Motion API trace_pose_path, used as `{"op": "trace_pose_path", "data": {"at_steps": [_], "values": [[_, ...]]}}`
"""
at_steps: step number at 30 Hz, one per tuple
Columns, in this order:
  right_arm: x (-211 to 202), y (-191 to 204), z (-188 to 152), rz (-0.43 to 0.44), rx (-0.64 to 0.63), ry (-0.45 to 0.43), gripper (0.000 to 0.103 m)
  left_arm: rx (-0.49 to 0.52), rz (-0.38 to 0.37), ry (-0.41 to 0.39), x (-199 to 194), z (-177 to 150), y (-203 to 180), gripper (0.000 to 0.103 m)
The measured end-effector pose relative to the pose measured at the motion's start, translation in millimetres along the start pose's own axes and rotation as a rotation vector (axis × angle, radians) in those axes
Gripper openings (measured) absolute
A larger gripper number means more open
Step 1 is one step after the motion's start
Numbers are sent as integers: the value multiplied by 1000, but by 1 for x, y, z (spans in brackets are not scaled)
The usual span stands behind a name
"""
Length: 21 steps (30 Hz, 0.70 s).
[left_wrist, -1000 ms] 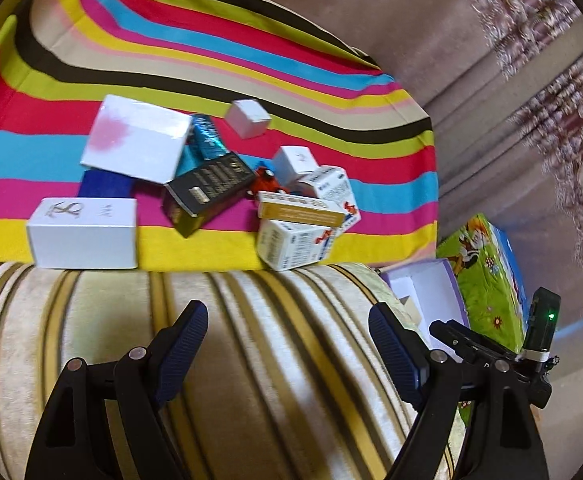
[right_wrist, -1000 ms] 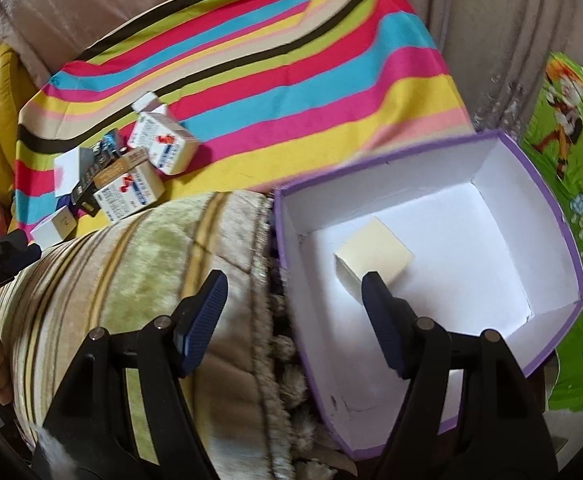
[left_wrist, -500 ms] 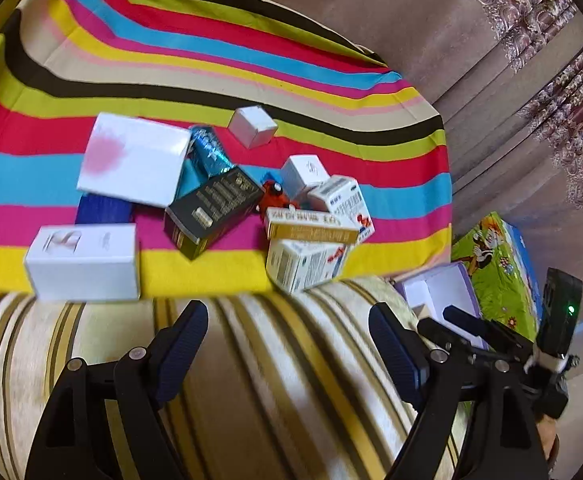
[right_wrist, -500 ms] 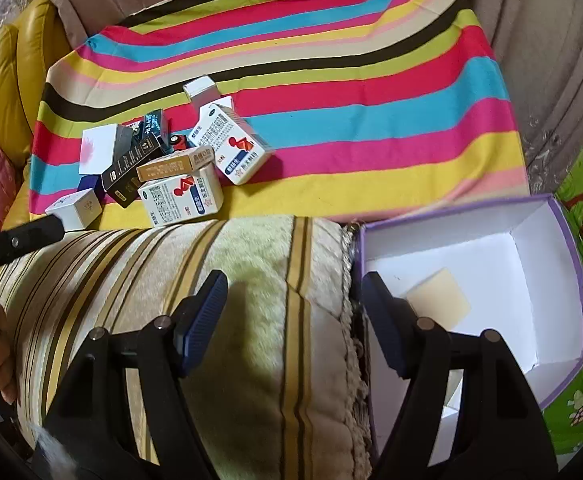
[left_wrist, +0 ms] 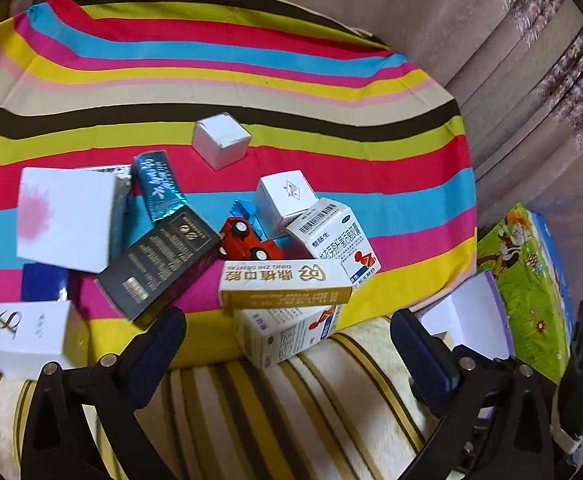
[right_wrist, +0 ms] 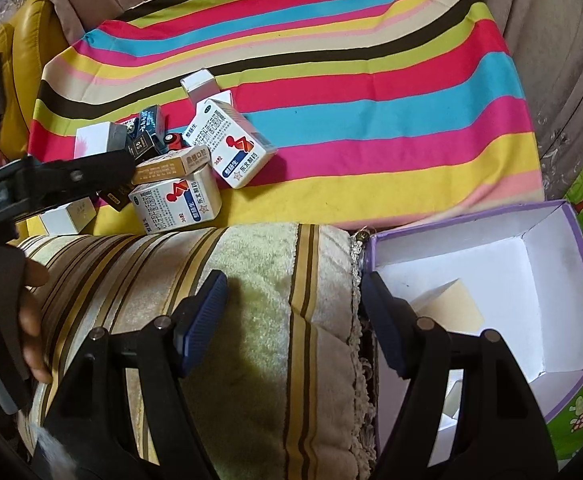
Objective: Organize rigid objects
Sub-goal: 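Grasp the long DING ZHI DENTAL box with the left gripper while the right grasps a white medicine box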
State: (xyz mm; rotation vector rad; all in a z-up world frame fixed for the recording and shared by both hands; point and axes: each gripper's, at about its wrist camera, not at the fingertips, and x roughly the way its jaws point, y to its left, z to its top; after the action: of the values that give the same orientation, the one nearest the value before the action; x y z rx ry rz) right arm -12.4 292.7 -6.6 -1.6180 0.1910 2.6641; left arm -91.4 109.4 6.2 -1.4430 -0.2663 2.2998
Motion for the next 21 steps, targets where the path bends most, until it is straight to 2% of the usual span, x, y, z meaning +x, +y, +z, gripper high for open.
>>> {"op": "trace_pose_path", "data": {"at_steps": [10,19,21], "values": [[4,-1,1,27,13,2,73,8,55,53,24,10,-3,103],[9,-5,2,42,17,9,73,-6,67,87,37,13,1,103],[9,-4,3,41,15,11,73,2,69,89,37,14,0,100]]}}
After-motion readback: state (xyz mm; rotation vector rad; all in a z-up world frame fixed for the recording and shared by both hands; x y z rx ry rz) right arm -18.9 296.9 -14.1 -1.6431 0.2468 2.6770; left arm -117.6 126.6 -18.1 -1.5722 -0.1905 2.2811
